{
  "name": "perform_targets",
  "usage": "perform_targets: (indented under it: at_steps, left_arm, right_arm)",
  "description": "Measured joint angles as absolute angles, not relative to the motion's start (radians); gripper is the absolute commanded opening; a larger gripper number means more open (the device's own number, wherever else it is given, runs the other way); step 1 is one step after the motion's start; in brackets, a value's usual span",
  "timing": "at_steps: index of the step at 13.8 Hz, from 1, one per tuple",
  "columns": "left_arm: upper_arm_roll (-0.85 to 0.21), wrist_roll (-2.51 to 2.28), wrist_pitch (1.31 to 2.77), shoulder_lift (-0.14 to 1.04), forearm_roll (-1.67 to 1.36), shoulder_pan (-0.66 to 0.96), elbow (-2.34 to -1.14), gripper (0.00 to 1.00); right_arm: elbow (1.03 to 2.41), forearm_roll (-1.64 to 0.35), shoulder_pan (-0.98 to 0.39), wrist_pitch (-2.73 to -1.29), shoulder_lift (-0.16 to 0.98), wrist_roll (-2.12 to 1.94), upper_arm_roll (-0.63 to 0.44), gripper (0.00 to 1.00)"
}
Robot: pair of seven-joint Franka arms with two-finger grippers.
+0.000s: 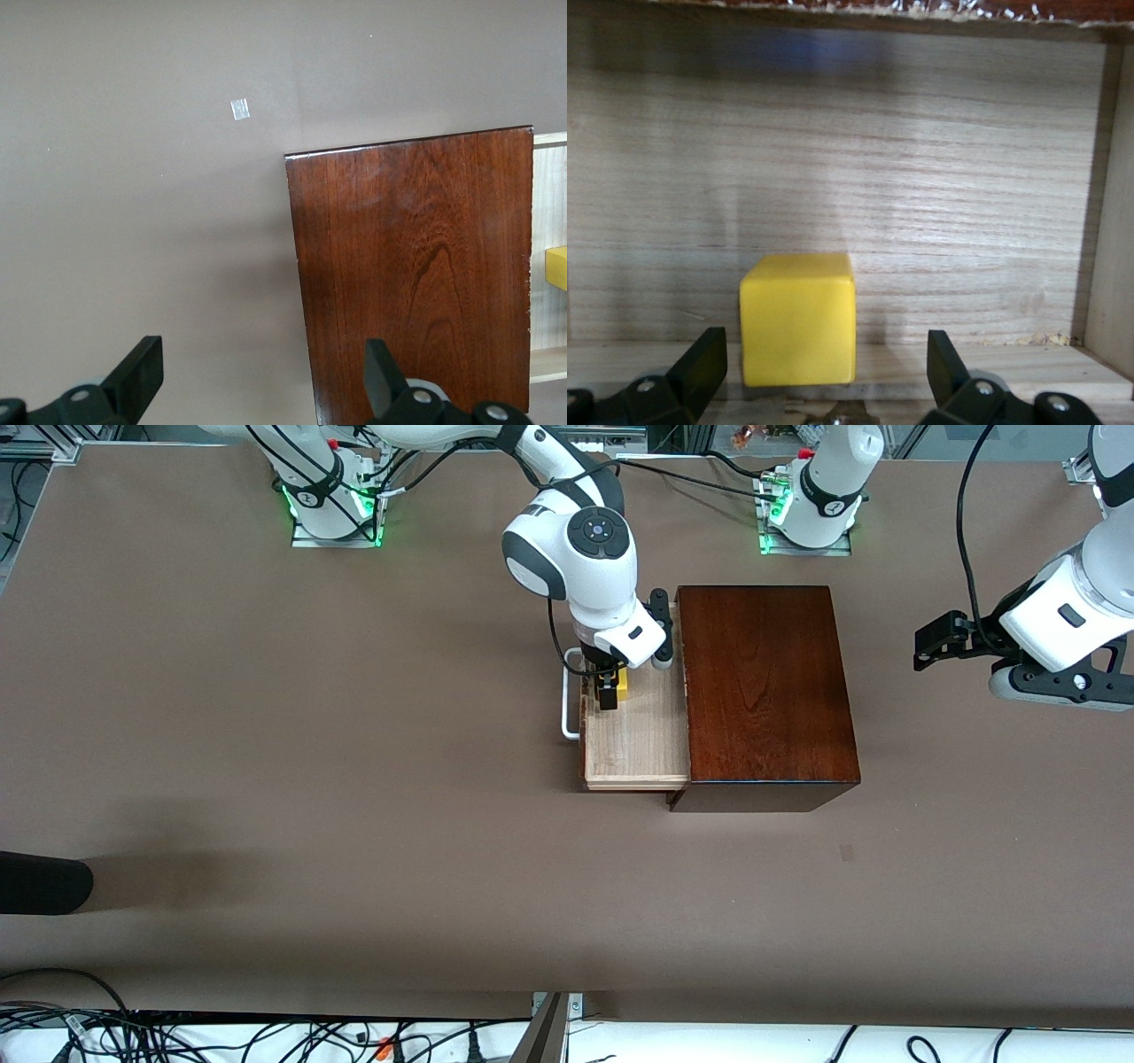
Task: Open drawer, take yellow block, close drawer
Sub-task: 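Lower the right gripper into the drawer and grasp the yellow cube, then lift the yellow cube out with the right gripper and carry it aside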
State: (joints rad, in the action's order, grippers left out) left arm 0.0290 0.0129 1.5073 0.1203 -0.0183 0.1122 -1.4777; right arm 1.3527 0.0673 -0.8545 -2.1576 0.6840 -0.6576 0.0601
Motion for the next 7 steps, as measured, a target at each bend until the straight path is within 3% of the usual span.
perform_targets:
  at_steps: [5,6,7]
  left_arm:
    - [0.030,0.013,1.507,0.120,-0.018,0.110,-1.481,1.00]
    - [0.030,0.013,1.507,0.120,-0.018,0.110,-1.481,1.00]
    - [0.030,0.013,1.507,0.120,-0.018,0.110,-1.481,1.00]
  right_arm:
    - [1.351,0.099,-0.863,-2.156,0.697,-0.624,0.060,1.00]
    - [1.351,0.101,-0.864,-2.156,0.701,-0.624,0.060,0.93]
    - [1.351,0.103,-0.865,-2.156,0.705,-0.624,0.060,0.80]
